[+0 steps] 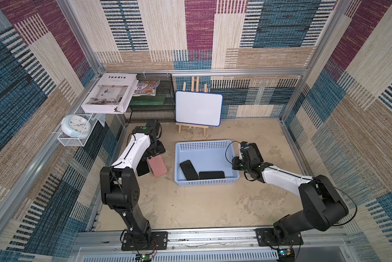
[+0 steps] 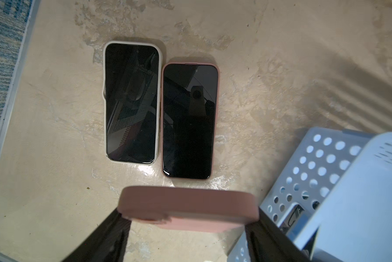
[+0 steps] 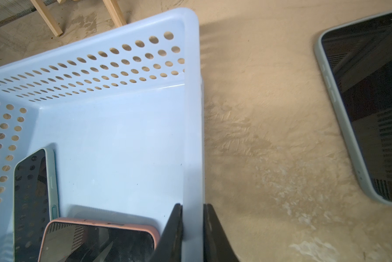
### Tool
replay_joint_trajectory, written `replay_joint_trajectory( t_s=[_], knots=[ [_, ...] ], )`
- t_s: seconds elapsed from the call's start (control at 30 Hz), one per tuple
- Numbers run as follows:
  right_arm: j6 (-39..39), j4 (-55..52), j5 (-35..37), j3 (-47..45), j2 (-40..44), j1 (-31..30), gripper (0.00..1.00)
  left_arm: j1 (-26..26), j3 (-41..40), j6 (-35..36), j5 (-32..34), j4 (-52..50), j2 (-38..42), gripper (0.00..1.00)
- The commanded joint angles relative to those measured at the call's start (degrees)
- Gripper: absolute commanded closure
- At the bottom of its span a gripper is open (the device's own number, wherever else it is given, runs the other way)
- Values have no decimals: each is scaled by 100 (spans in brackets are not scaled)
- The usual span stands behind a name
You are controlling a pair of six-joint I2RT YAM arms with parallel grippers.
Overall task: Take the phone out of the storage box
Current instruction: Pick up the phone from the storage box, then place the phone at the center of the board.
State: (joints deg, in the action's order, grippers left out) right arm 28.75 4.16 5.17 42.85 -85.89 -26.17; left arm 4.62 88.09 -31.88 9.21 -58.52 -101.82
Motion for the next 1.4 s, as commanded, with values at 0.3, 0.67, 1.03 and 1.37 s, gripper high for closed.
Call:
replay_joint_trajectory(
  t_s=[0.3, 0.67, 1.03, 1.37],
  knots=[
    [-45, -74, -89, 22, -101, 113, 82, -42, 171, 532, 281, 221, -982, 38],
    [-142, -161, -98, 118, -187, 130, 81, -298, 898, 569, -263, 281, -2171, 18],
    [-296, -188, -228, 287, -495, 188, 76, 61, 733, 727, -584, 552, -440, 0],
    [-709, -878, 431, 819, 93, 175, 1, 1660, 1159, 979, -579, 275, 541, 0]
  ],
)
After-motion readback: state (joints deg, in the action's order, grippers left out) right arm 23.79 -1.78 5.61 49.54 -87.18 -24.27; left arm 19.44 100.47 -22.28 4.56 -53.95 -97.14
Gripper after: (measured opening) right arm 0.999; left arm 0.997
